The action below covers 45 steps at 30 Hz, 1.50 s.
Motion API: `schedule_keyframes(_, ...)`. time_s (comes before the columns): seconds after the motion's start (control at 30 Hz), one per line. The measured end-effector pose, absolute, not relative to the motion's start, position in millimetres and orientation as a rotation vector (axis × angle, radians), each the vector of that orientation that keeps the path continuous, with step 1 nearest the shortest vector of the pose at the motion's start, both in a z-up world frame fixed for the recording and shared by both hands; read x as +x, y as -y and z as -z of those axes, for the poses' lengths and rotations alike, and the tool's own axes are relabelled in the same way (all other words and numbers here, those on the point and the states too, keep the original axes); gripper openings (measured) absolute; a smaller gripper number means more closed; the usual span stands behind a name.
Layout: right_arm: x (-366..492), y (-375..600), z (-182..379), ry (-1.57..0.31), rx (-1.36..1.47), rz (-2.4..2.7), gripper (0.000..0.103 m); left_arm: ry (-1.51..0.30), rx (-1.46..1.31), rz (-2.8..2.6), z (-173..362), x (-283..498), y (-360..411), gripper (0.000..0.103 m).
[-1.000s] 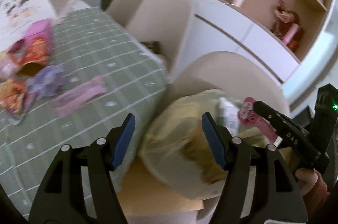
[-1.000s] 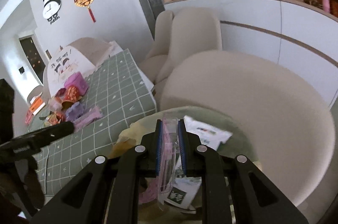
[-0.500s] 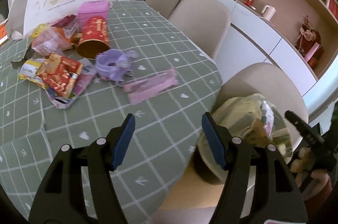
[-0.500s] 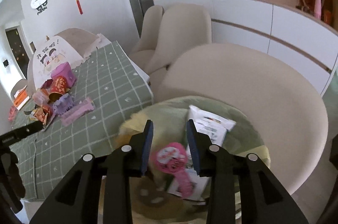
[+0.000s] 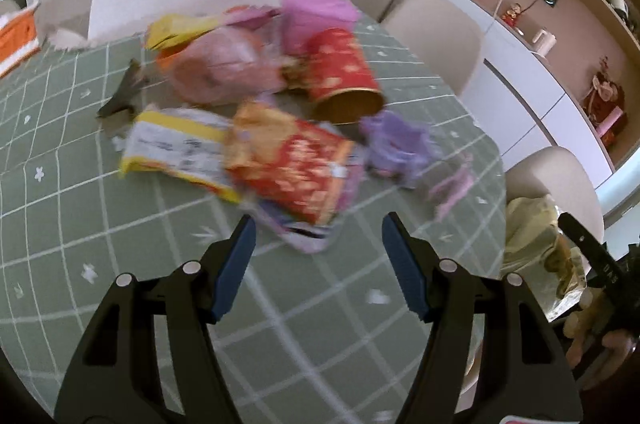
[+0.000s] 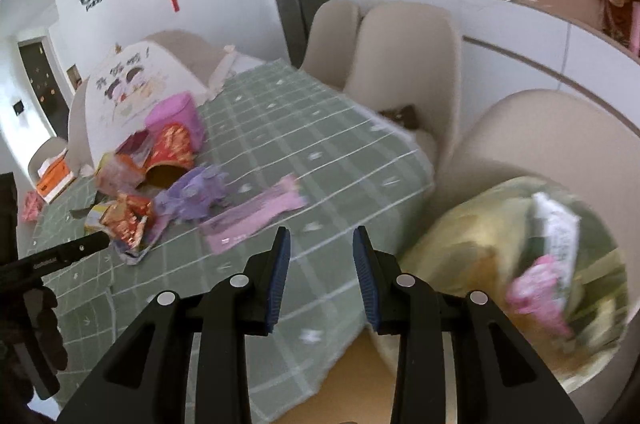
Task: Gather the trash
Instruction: 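Move both tools back over the snack pile on the table, then grasp the pink candy bar wrapper with the right tool while the left grasps a red snack packet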
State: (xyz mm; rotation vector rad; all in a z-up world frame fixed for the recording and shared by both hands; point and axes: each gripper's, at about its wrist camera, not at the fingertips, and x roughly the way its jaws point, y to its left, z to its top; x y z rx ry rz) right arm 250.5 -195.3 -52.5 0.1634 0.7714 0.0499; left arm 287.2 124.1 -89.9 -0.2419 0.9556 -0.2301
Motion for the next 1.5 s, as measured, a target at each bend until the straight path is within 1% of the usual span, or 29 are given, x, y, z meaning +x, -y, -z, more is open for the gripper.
schedule_keyframes(0.13,259.0,153.6,63.6,-0.811,0.137,-0.058,0.032,-0.987,-0.299,0.266,100.1,302.1,-149.0,0.062)
schedule_keyframes(0.2,261.1,139.1,66.4,-0.825,0.119,-0.046,0.032,-0.971,-0.289,0.301,98.9,310.8,-153.5,0.062)
schedule_keyframes(0.4,259.6,129.5,69.9,-0.85,0.147,-0.007,0.032,-0.885,-0.084,0.417,86.4,345.6,-152.1,0.062)
schedule_keyframes(0.6,258.4,129.2,78.6,-0.85,0.159,0.027,0.032,-0.932,-0.02,0.456,98.9,385.5,-145.2,0.062)
schedule_keyframes(0.63,261.6,131.6,81.3,-0.859,0.184,0.029,0.034,-0.944,-0.027,0.452,101.4,387.7,-145.8,0.062)
schedule_keyframes(0.7,267.3,137.6,83.3,-0.864,0.244,0.025,0.04,-0.98,-0.074,0.476,104.6,387.6,-146.6,0.062)
schedule_keyframes(0.77,278.4,144.0,84.9,-0.886,0.315,-0.016,0.041,-0.988,-0.074,0.495,104.2,381.1,-145.4,0.062)
schedule_keyframes(0.87,295.7,142.5,86.0,-0.891,0.274,0.031,0.041,-1.01,-0.075,0.521,103.8,365.0,-145.7,0.062)
schedule_keyframes(1.07,342.0,145.0,108.6,-0.935,0.393,0.045,0.041,-1.057,-0.122,0.54,106.2,336.7,-155.0,0.062)
schedule_keyframes(1.17,362.6,140.1,115.2,-0.951,0.384,0.037,0.041,-1.059,-0.116,0.524,105.1,335.1,-157.5,0.062)
schedule_keyframes(1.3,380.4,130.7,119.3,-0.972,0.317,0.013,0.041,-0.998,-0.05,0.526,91.7,343.9,-155.7,0.062)
schedule_keyframes(1.5,380.9,133.0,125.5,-0.983,0.288,-0.027,0.041,-0.982,0.059,0.585,88.6,369.0,-141.0,0.062)
